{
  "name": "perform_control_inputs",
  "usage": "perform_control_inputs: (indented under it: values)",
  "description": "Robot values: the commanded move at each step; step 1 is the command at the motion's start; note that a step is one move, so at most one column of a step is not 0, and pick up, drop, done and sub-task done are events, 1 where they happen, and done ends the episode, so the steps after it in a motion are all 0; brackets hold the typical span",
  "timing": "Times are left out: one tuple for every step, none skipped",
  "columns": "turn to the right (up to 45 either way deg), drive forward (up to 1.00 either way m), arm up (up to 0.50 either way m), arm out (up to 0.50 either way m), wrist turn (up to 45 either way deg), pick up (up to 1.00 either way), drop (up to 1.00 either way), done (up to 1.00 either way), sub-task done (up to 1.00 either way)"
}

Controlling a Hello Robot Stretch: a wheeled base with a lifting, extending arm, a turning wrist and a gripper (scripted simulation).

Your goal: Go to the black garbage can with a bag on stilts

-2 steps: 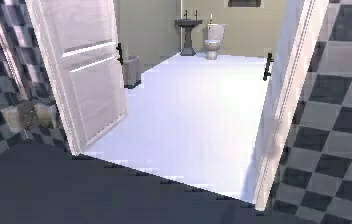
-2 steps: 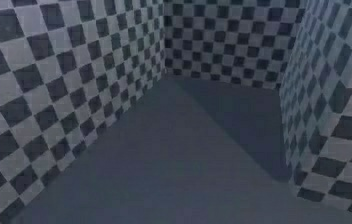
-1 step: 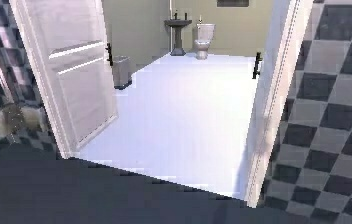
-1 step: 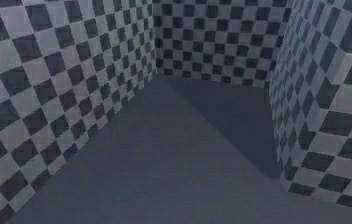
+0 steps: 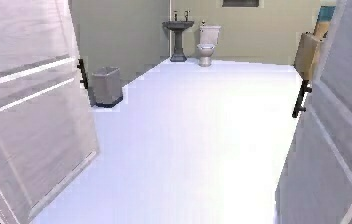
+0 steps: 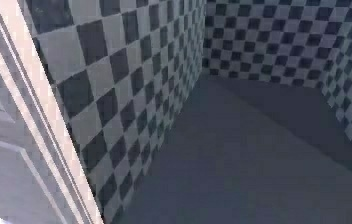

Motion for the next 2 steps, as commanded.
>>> perform_control_inputs:
  values:
    - [0.0,0.15,0.0,0.0,0.0,0.0,0.0,0.0,0.0]
    - [6.0,0.0,0.0,0.0,0.0,0.0,0.0,0.0,0.0]
